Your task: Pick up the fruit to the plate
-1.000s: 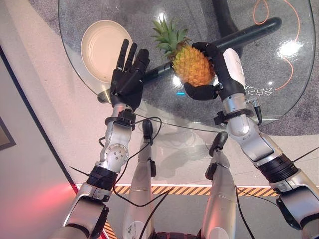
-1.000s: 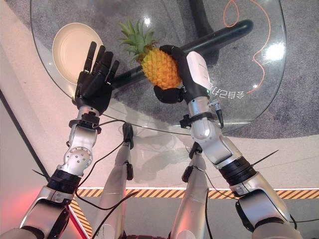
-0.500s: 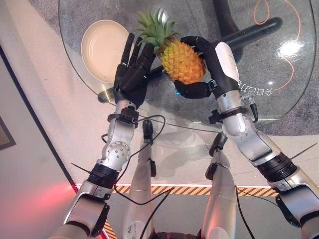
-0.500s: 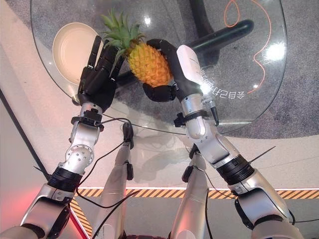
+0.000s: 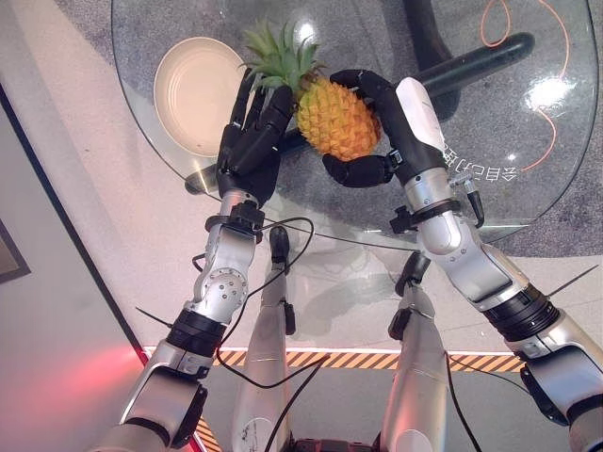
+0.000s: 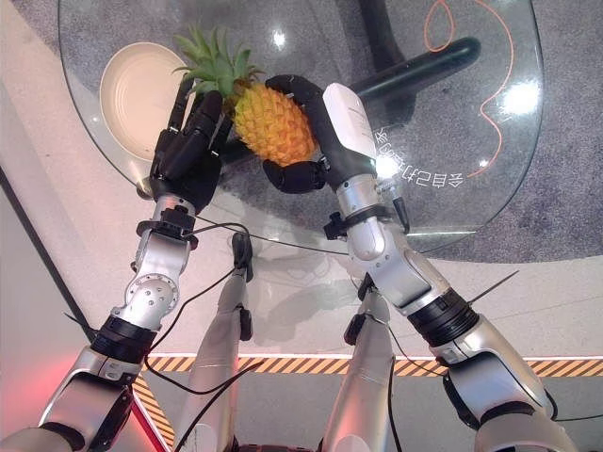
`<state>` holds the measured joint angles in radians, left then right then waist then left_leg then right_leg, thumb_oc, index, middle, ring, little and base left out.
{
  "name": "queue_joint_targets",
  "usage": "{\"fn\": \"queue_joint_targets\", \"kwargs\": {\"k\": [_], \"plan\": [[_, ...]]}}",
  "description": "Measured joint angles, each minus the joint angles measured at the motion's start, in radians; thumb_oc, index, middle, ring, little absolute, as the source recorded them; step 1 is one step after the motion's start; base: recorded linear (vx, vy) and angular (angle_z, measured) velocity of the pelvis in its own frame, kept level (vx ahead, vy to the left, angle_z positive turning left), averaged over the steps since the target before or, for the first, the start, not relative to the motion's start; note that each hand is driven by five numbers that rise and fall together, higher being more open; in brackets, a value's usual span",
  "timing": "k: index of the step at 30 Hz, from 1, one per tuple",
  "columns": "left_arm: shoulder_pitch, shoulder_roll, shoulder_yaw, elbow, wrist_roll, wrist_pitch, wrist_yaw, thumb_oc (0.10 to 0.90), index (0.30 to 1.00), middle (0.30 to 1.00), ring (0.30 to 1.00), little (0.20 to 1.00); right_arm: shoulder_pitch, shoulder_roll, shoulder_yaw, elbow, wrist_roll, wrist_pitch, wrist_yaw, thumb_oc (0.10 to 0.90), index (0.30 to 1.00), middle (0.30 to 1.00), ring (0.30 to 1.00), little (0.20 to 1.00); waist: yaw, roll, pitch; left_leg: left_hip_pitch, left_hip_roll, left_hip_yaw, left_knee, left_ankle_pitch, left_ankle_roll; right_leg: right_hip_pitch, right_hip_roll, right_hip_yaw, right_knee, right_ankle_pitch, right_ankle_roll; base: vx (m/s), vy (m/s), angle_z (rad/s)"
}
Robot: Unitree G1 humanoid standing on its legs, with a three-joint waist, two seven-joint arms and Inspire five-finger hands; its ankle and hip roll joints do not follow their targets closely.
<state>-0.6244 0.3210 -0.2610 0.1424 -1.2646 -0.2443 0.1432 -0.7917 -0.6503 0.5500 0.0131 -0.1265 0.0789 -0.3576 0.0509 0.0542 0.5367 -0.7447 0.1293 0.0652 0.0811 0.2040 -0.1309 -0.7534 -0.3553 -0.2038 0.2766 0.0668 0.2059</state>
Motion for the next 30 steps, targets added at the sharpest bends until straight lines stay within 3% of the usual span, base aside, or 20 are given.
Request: {"fn": "queue_joint_targets", "kwargs": {"k": [28, 29, 30], "plan": [[0.003, 0.003, 0.002, 0.0, 0.0, -0.012, 0.029, 0.8, 0.9, 0.9, 0.9, 0.9, -0.052, -0.021, 0.069, -0.031, 0.01, 0.022, 0.072, 0.1, 0.3, 0.3, 0.3, 0.2, 0.003, 0.0, 0.0, 0.0, -0.011, -0.003, -0.012, 0.008, 0.007, 0.002, -0.012, -0.007, -0.001, -0.001, 0.004, 0.0, 0.0, 0.01], [0.003, 0.003, 0.002, 0.0, 0.0, -0.014, 0.029, 0.762, 0.867, 0.867, 0.867, 0.862, -0.052, -0.021, 0.069, -0.031, 0.01, 0.022, 0.072, 0.1, 0.3, 0.3, 0.3, 0.2, 0.003, 0.0, 0.0, 0.0, -0.011, -0.003, -0.013, 0.008, 0.007, 0.002, -0.012, -0.007, 0.0, -0.001, 0.004, 0.0, 0.0, 0.0], [0.003, 0.003, 0.001, 0.0, 0.0, -0.02, 0.029, 0.185, 0.373, 0.373, 0.373, 0.285, -0.052, -0.021, 0.069, -0.031, 0.011, 0.022, 0.072, 0.1, 0.3, 0.3, 0.3, 0.2, 0.003, 0.0, 0.0, 0.0, -0.011, -0.003, -0.013, 0.008, 0.007, 0.002, -0.012, -0.007, 0.0, -0.001, 0.004, 0.0, 0.0, 0.0]]}}
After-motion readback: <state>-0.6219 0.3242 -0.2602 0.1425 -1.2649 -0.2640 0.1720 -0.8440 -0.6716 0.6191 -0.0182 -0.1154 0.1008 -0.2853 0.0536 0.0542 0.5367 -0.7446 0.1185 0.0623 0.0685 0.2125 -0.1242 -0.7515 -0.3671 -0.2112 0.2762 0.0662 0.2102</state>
